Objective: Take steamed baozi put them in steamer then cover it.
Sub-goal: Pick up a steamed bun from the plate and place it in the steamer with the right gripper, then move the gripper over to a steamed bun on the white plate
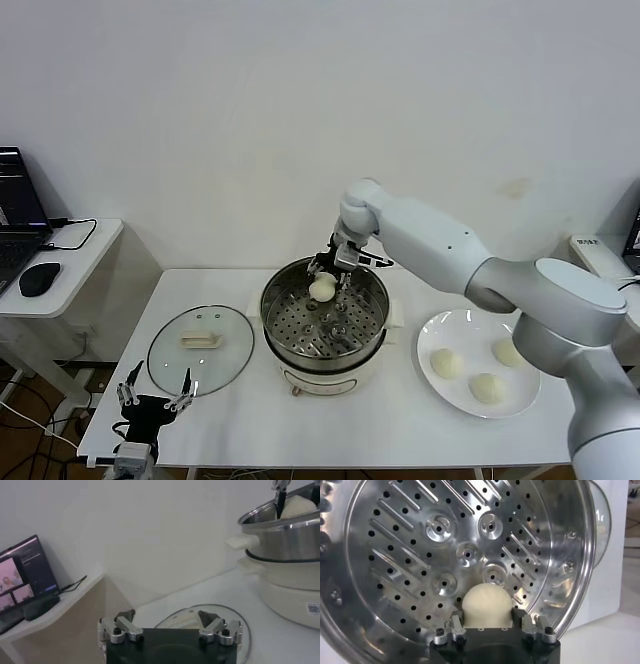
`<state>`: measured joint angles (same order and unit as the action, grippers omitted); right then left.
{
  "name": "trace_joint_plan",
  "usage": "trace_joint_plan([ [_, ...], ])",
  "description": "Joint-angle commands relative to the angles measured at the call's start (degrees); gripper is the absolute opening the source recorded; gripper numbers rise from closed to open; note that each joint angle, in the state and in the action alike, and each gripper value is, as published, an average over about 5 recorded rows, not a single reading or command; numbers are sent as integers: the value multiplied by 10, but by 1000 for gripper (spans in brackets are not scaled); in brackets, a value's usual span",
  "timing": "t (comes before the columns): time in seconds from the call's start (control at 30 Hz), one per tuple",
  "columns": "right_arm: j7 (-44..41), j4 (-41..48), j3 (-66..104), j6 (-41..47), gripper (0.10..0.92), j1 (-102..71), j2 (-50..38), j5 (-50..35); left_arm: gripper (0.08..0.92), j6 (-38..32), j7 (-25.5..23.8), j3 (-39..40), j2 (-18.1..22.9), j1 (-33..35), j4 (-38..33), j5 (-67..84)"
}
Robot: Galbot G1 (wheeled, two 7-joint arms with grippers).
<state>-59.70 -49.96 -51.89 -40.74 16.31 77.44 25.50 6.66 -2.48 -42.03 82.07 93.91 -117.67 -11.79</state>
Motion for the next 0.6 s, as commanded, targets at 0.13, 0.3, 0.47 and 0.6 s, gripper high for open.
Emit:
trace_joint_plan([
  [0.13, 1, 1, 1, 22, 779, -3, -3, -23, 823, 0, 0, 1, 0, 3, 1, 0],
  [0.3, -9, -27, 1, 49, 820, 13, -25, -97, 823, 1, -1, 0, 0, 6, -5, -1],
  [0.47, -27, -99, -12, 141, 823, 59, -90, -219, 823, 2, -2, 1, 0, 13, -14, -1],
  [0.6, -62, -188, -47, 310, 823, 127, -173, -326, 823, 5, -4, 0, -5, 19, -22, 4],
])
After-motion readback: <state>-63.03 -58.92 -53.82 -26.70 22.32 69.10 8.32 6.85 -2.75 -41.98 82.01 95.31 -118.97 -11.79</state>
